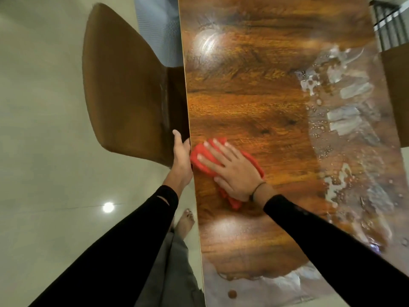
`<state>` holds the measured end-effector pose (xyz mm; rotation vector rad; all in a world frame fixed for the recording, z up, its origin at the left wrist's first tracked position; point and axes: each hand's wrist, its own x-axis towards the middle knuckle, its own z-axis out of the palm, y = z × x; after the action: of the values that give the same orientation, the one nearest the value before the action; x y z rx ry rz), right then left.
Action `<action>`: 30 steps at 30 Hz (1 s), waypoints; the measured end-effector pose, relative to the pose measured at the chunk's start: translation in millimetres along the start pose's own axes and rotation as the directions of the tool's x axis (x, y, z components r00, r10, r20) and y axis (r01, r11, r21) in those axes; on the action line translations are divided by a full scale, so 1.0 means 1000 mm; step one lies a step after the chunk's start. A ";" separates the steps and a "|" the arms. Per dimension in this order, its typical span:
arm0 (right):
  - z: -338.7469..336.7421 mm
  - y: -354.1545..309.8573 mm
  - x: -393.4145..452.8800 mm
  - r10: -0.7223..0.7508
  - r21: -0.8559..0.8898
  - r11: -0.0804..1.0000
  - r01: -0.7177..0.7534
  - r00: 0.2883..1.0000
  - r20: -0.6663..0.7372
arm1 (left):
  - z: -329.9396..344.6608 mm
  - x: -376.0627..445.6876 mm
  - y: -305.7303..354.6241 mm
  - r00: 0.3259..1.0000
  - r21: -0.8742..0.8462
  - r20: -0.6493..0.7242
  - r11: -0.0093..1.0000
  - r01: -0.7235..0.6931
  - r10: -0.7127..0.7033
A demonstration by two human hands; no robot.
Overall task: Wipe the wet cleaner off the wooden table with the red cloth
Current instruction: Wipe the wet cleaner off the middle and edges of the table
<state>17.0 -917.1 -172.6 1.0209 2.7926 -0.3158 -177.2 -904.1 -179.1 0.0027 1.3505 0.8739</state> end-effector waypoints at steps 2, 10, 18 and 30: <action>0.014 -0.019 -0.041 -0.049 0.019 0.999 0.049 0.999 0.012 | 0.003 -0.005 -0.007 1.000 0.064 0.012 0.998 0.010 -0.011; 0.014 -0.002 -0.113 0.174 0.087 0.980 -0.177 0.984 0.034 | -0.003 -0.032 -0.043 0.991 0.229 0.036 0.964 -0.132 0.127; -0.009 0.047 -0.030 0.745 0.230 0.662 -0.713 0.658 -0.106 | 0.003 -0.027 -0.070 0.860 0.584 -0.084 0.724 -0.367 0.504; 0.038 -0.024 -0.190 0.197 0.024 0.980 -0.197 0.980 -0.002 | 0.018 -0.035 -0.081 0.745 0.916 0.030 0.279 -0.287 0.667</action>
<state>148.1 -1062.2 -165.2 1.2930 2.6678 -0.3224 -117.0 -970.9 -183.6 1.2494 2.1147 0.5420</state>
